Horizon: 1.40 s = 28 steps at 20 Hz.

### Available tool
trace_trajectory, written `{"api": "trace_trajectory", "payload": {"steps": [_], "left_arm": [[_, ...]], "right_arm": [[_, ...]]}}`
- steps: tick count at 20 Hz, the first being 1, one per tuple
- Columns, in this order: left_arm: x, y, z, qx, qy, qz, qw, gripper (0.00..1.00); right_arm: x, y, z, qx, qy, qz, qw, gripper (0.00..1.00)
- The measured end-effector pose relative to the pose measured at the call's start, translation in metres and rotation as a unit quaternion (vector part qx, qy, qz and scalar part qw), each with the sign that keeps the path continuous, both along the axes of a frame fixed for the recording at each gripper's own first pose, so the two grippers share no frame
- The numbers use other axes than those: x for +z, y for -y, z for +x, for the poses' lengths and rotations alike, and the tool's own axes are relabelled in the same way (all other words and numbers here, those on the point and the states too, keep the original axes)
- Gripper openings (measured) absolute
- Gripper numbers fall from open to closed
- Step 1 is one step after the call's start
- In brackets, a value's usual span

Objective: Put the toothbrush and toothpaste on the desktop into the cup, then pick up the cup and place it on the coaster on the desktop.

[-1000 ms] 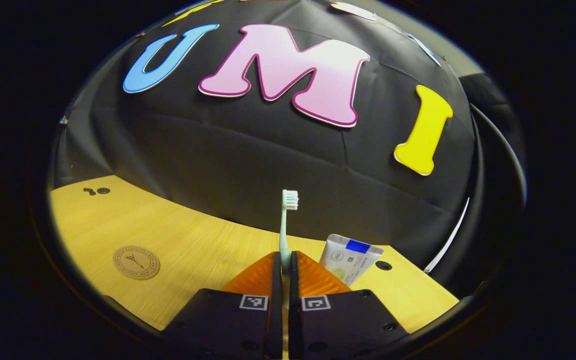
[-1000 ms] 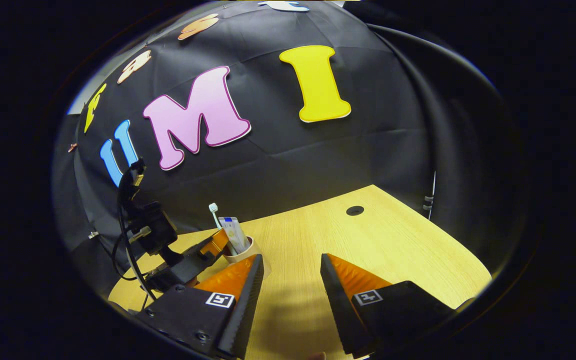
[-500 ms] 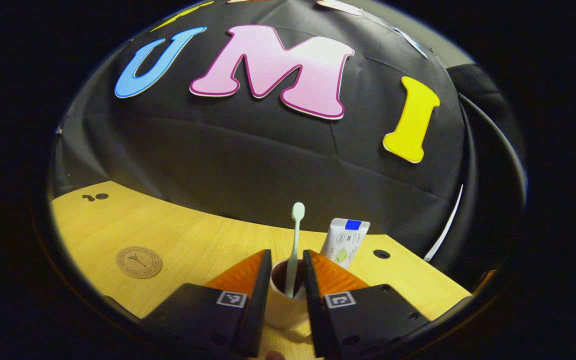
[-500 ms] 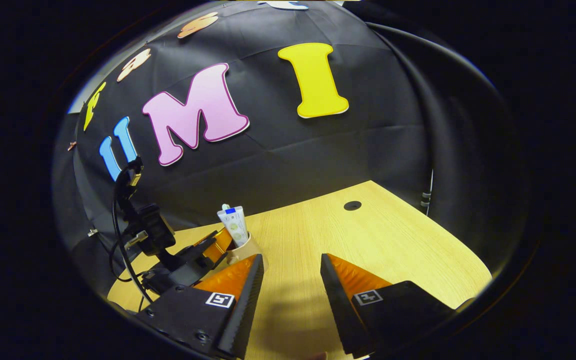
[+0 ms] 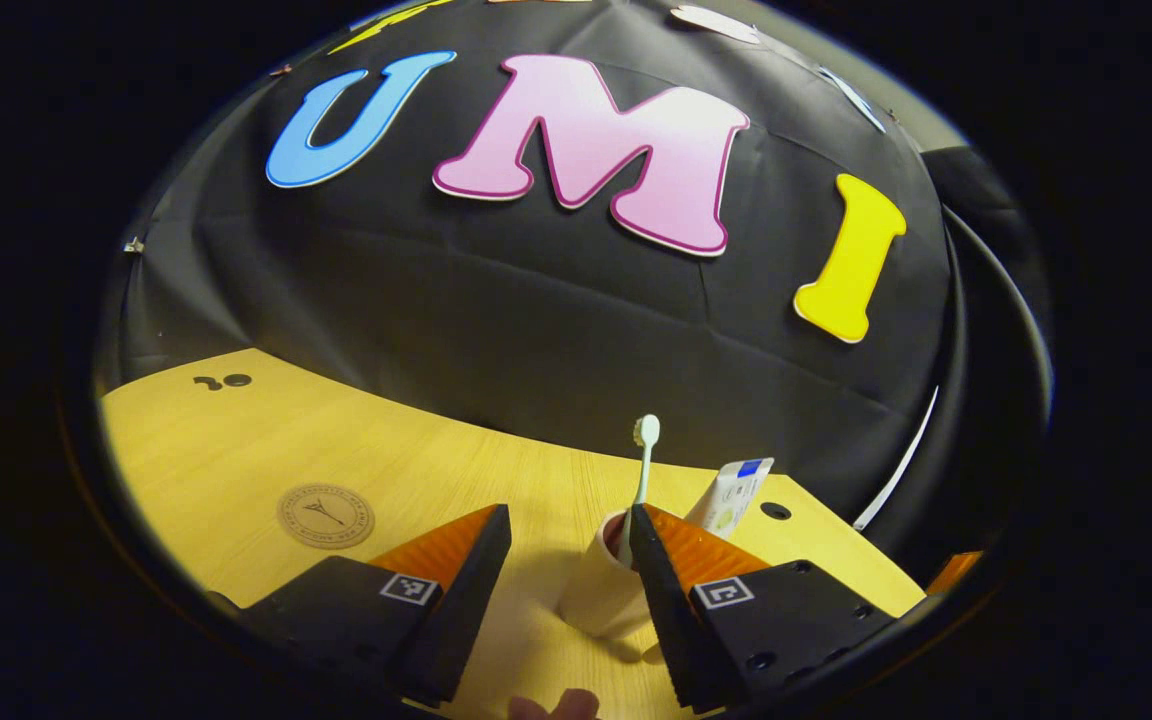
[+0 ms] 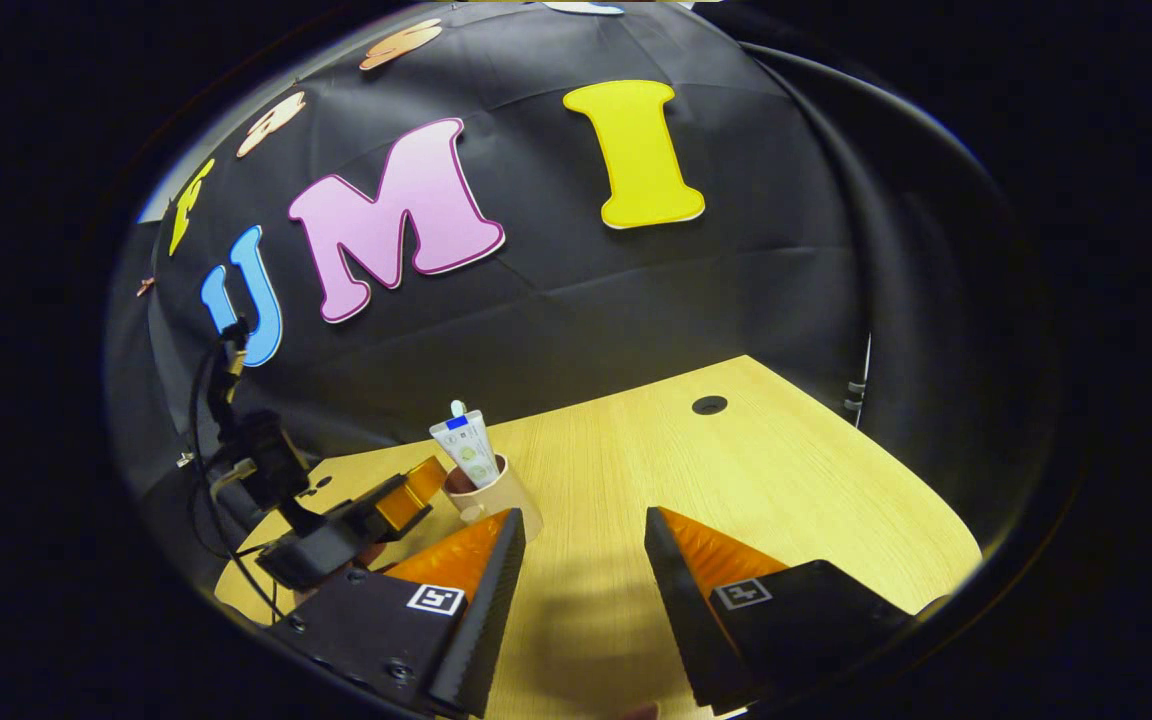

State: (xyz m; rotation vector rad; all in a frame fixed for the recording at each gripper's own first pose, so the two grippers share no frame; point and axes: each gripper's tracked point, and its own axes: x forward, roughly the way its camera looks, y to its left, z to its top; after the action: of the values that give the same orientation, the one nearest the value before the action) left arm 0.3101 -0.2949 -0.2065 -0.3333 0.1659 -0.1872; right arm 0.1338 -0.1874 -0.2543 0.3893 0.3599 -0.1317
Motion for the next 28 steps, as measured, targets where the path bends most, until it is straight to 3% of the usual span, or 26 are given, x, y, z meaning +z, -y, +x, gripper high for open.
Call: {"api": "trace_trajectory", "payload": {"steps": [4,11,20,28], "left_arm": [[0.040,-0.033,-0.028,0.024,0.032,-0.006,0.999,0.78],[0.074,-0.096,-0.096,0.036,0.042,0.039,0.998,0.78],[0.069,-0.148,-0.165,0.023,0.017,0.105,0.994,0.84],[0.042,-0.178,-0.191,0.024,-0.024,0.106,0.994,0.85]], "right_arm": [[0.010,-0.004,0.011,0.018,-0.018,0.001,1.000,0.76],[0.011,-0.033,0.030,0.084,-0.087,-0.019,0.993,0.82],[-0.020,-0.085,0.044,0.152,-0.192,-0.062,0.968,0.87],[-0.057,-0.100,0.067,0.166,-0.282,-0.079,0.942,0.88]]}}
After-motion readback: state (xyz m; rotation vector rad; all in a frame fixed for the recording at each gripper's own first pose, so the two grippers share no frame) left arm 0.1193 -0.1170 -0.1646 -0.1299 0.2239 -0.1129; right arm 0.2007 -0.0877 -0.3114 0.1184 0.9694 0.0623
